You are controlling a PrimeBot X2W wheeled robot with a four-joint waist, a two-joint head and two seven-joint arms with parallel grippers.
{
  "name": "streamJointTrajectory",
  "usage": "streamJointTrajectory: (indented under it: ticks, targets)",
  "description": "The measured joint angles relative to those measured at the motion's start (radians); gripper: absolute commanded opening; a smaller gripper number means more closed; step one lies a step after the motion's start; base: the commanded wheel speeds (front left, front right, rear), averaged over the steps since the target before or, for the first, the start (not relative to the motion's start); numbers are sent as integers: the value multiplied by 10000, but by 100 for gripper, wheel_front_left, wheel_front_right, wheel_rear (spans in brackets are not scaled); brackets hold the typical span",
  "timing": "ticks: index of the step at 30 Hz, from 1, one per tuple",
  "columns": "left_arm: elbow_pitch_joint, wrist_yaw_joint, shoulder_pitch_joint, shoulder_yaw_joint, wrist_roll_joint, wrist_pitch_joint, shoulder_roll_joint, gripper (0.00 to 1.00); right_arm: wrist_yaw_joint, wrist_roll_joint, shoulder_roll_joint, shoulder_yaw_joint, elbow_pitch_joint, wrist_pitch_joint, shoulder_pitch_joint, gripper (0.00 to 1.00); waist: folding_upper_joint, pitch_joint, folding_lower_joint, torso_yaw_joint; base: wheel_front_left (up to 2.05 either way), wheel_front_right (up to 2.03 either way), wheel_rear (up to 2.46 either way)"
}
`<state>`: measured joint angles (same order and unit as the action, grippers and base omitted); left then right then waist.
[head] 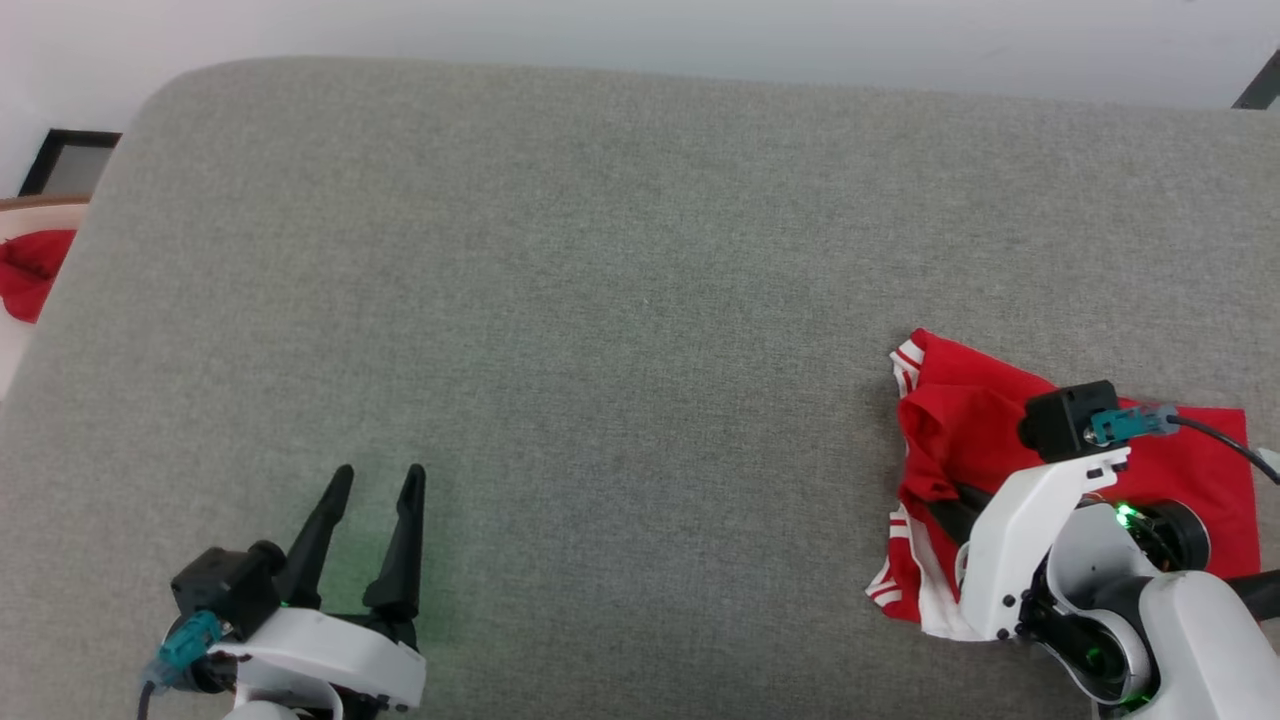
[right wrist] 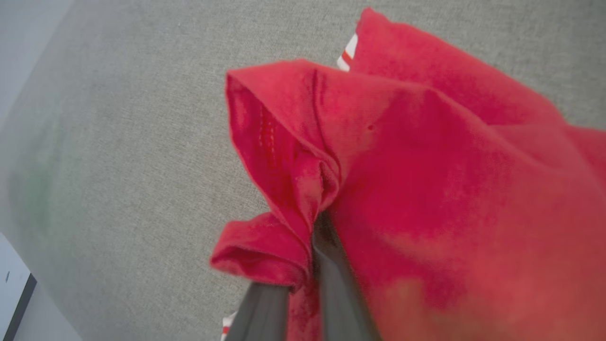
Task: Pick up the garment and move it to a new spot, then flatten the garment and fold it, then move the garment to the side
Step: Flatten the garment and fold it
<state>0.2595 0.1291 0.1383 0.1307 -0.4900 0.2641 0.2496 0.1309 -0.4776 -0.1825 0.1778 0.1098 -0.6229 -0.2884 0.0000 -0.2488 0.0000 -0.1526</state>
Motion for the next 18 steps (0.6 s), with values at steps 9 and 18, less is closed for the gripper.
streamJointTrajectory:
  ticks: [9,18]
  targets:
    - [148,0,-27,-27,4,0,100,100,0,-387,-255,633,146,523,-137,100,0,294,0,196,0,0,0]
    - [186,0,-174,29,67,0,270,100,0,-1145,-1306,393,-288,1674,-123,100,0,779,0,609,0,0,0]
